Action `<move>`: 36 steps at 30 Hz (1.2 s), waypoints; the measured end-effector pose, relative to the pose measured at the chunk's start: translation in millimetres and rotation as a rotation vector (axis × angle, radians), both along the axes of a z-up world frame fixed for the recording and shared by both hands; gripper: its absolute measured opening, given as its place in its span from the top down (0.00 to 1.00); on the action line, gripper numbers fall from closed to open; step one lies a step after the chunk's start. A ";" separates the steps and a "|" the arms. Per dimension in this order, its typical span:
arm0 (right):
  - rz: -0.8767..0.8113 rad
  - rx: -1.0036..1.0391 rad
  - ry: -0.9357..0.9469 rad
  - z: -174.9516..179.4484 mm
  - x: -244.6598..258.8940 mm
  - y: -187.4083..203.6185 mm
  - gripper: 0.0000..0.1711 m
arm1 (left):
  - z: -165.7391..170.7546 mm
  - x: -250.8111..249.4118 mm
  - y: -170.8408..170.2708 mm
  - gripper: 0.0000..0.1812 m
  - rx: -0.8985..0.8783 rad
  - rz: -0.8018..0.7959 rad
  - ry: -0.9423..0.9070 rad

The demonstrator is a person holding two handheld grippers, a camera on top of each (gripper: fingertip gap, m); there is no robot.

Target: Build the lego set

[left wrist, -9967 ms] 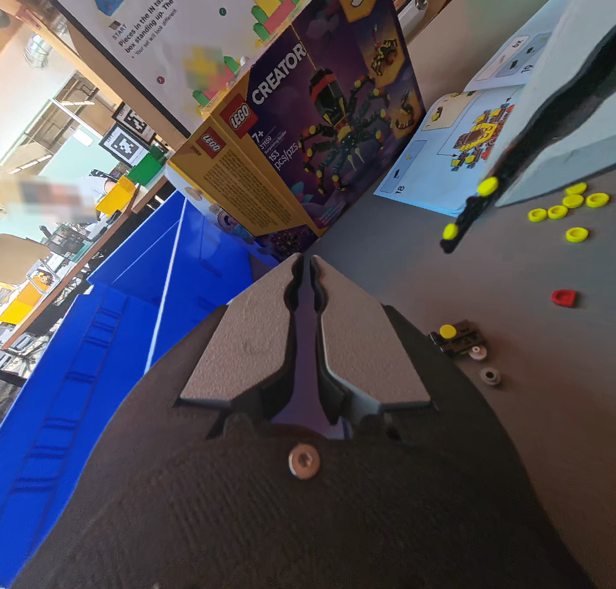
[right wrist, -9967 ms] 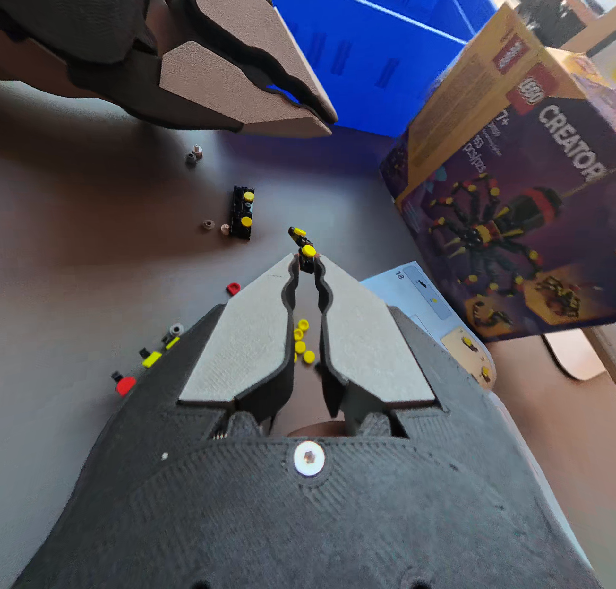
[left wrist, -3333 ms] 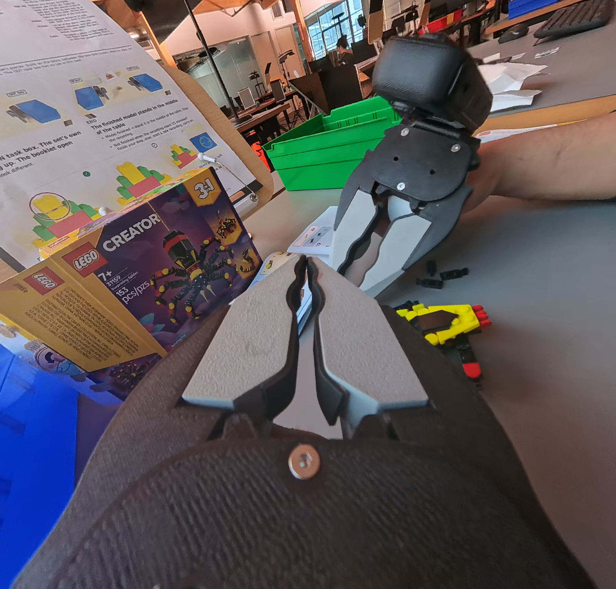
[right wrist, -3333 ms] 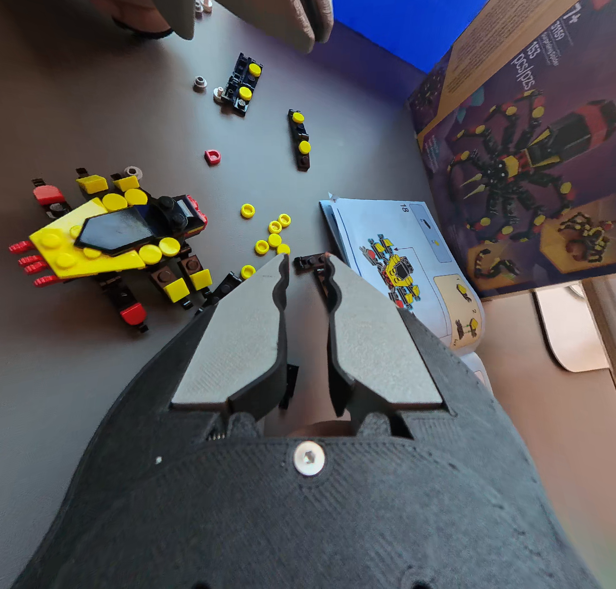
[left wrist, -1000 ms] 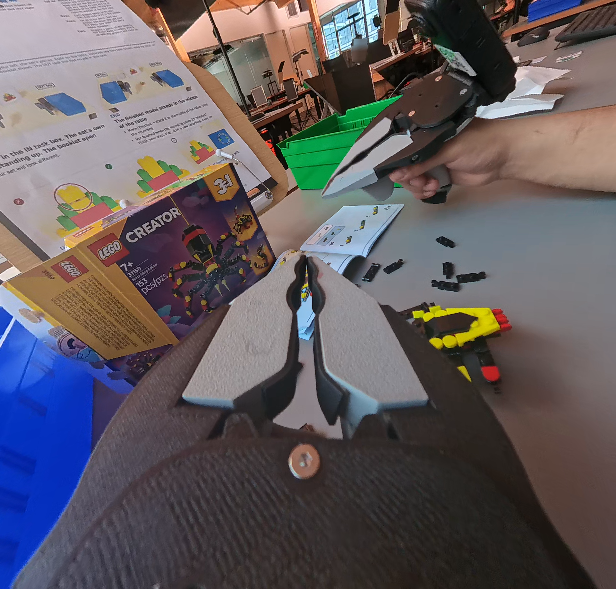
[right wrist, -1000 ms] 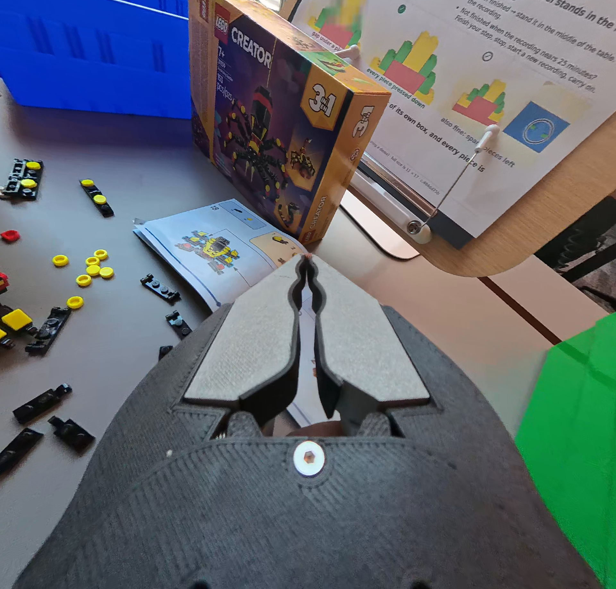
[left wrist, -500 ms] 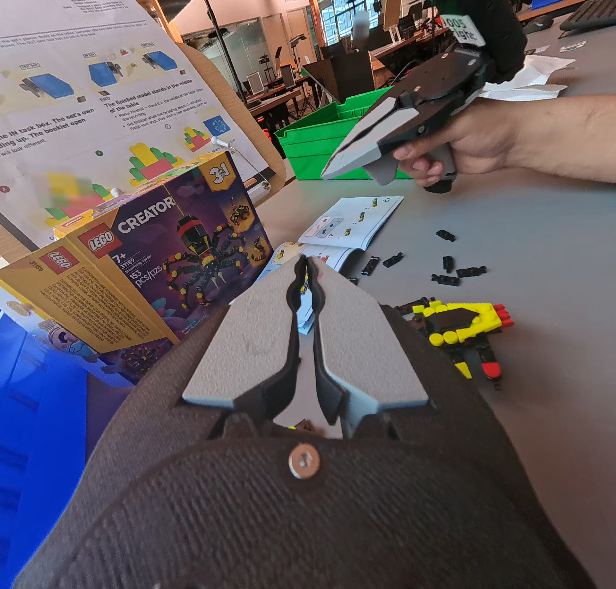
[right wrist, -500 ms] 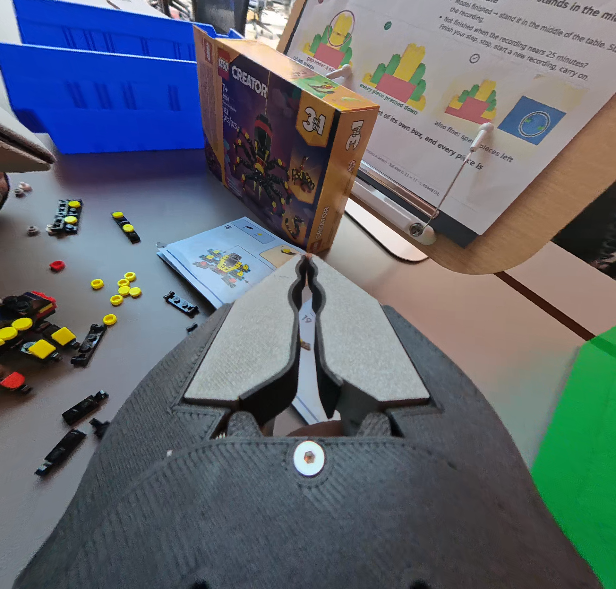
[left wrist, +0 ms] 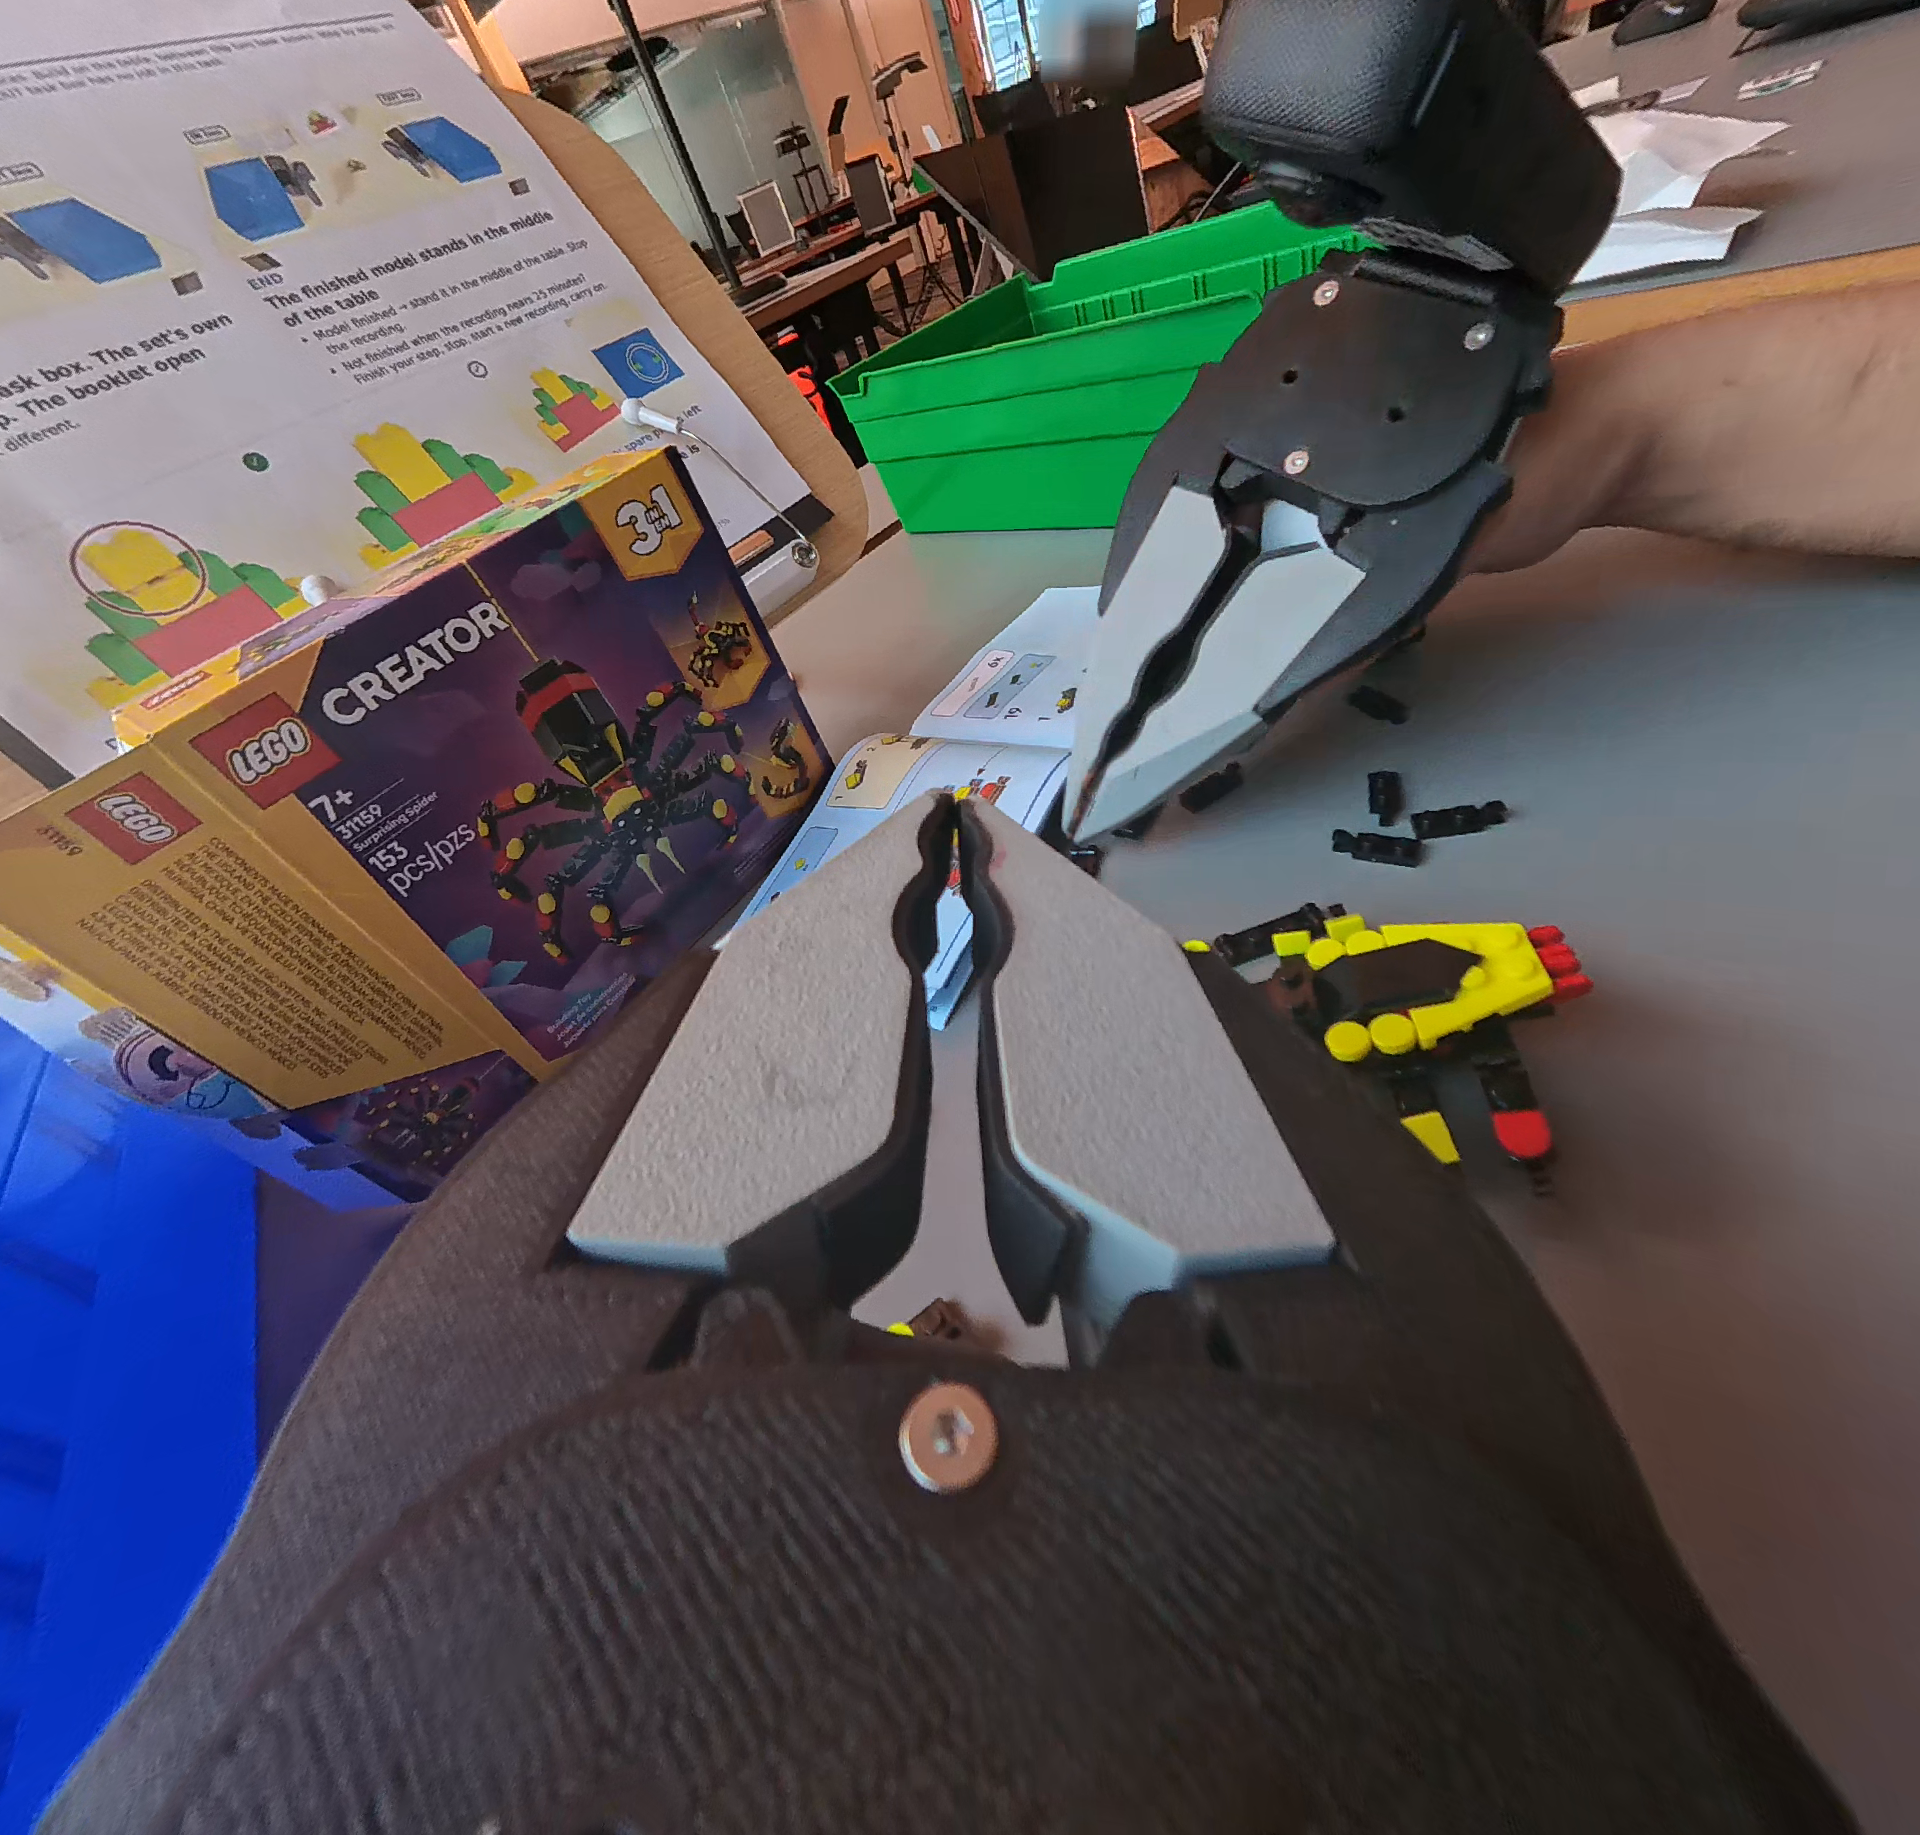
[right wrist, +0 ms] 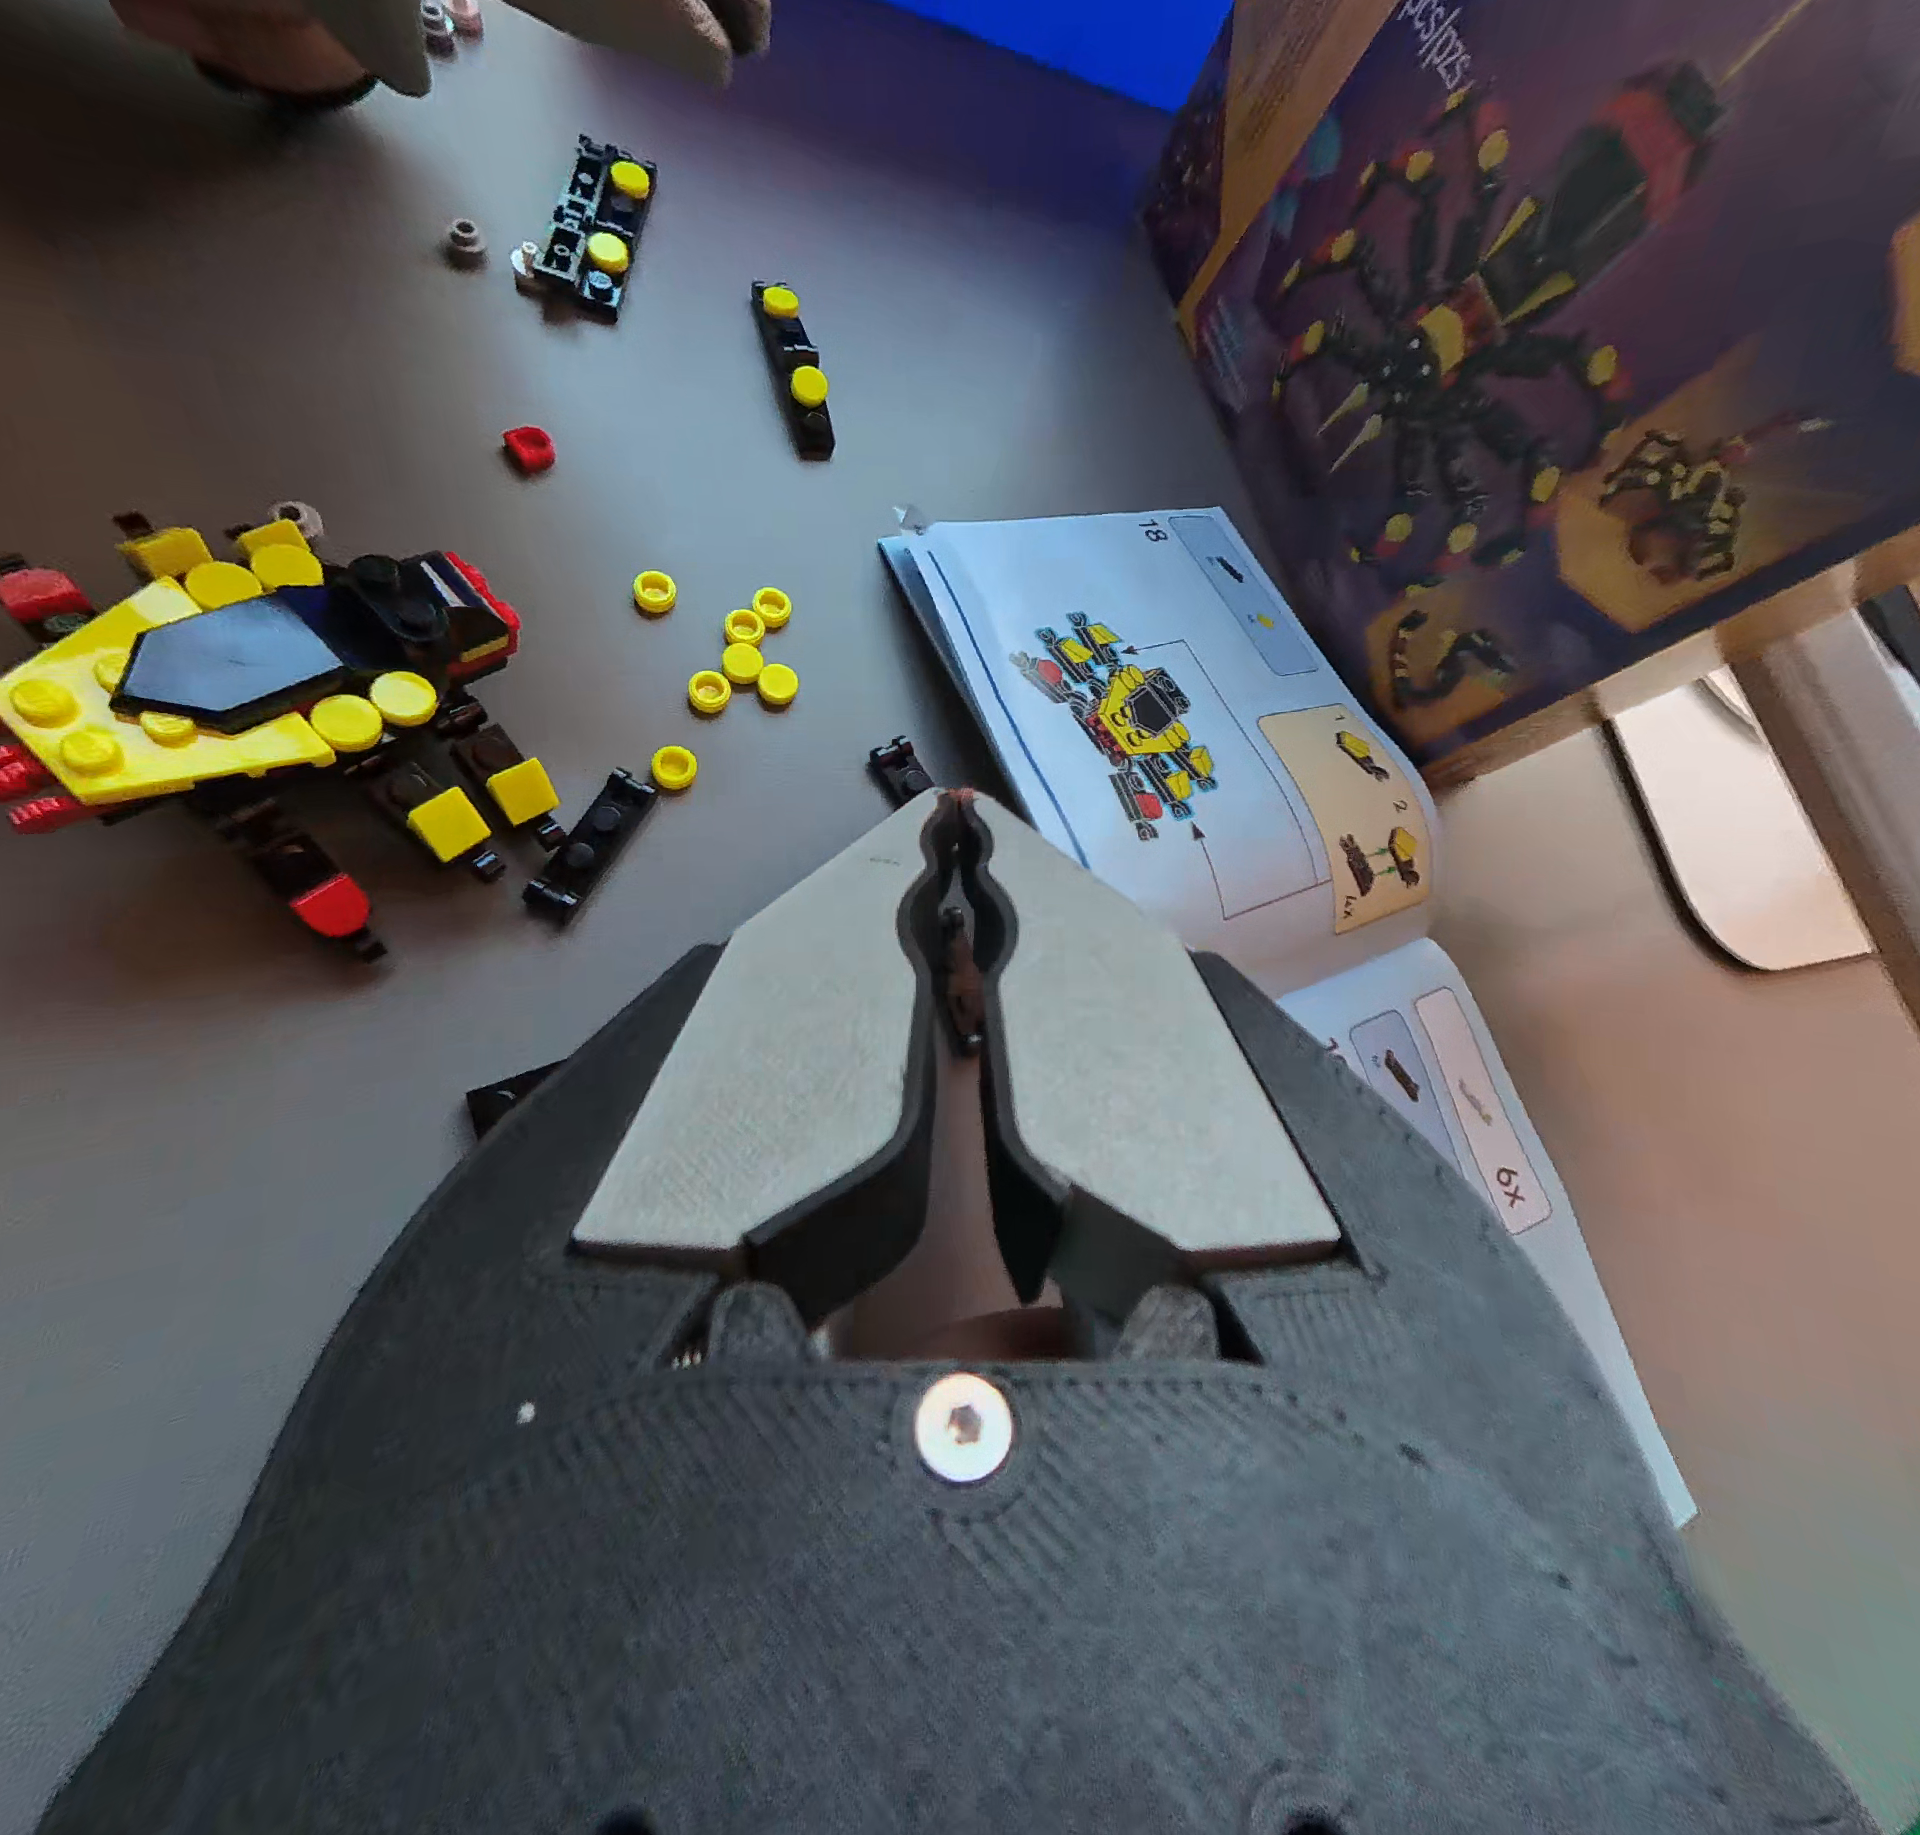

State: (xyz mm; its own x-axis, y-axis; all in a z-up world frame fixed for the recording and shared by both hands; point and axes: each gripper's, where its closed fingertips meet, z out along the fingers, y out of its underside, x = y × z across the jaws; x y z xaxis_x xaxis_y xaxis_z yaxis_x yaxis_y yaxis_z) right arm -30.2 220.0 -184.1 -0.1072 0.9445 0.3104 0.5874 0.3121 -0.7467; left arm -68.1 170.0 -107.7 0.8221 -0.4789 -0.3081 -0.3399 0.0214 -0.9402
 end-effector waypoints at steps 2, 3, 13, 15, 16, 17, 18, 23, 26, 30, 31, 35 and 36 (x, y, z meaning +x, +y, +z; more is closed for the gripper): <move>0.003 0.007 -0.005 -0.8 -0.2 -0.7 0.97 | -0.3 0.3 -0.1 1.00 -0.002 -0.001 0.002; 0.004 0.007 -0.008 -1.3 -0.2 -0.8 0.95 | -0.3 0.4 0.0 1.00 -0.002 -0.002 0.001; 0.020 0.007 -0.072 -11.6 1.6 -0.1 0.97 | -4.8 5.2 -0.7 1.00 -0.027 -0.021 0.021; 0.045 0.021 -0.072 -11.7 2.1 -5.0 0.97 | -5.2 5.8 -0.9 1.00 -0.027 -0.023 0.025; 0.060 0.019 -0.072 -11.7 2.4 -8.8 0.97 | -5.3 5.9 -0.9 1.00 -0.028 -0.023 0.026; 0.069 0.014 -0.073 -11.6 2.5 -11.5 0.97 | -5.3 5.8 -0.8 1.00 -0.028 -0.023 0.025; 0.065 0.016 -0.071 -11.4 2.2 -11.4 0.96 | -5.4 5.7 -0.8 1.00 -0.030 -0.023 0.024; 0.060 0.007 -0.069 -11.1 0.1 -10.8 0.95 | -6.2 7.1 -1.4 1.00 -0.029 -0.028 0.034; 0.064 0.008 -0.073 -11.8 -0.2 -11.6 0.97 | -7.6 9.6 -3.2 1.00 -0.030 -0.037 0.049; 0.071 -0.014 -0.094 -12.2 6.1 -15.9 0.97 | -9.7 11.3 -3.2 1.00 -0.031 -0.038 0.069; 0.083 -0.031 -0.106 -12.3 8.9 -19.3 0.97 | -10.0 11.0 -2.7 1.00 -0.034 -0.035 0.068; 0.148 -0.091 -0.124 -11.6 13.3 -35.4 0.94 | -9.0 7.9 -0.9 1.00 -0.047 -0.026 0.042; 0.147 -0.094 -0.115 -10.0 12.2 -35.8 0.93 | -8.8 7.2 -0.4 1.00 -0.050 -0.025 0.035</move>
State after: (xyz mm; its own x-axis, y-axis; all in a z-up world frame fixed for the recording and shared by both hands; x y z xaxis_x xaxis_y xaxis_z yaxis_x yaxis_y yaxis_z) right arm -18.1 184.2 -194.1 -0.2753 0.9404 0.1995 0.6235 0.3326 -0.7075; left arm -60.9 169.6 -116.5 0.7990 -0.5144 -0.3114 -0.3724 -0.0168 -0.9279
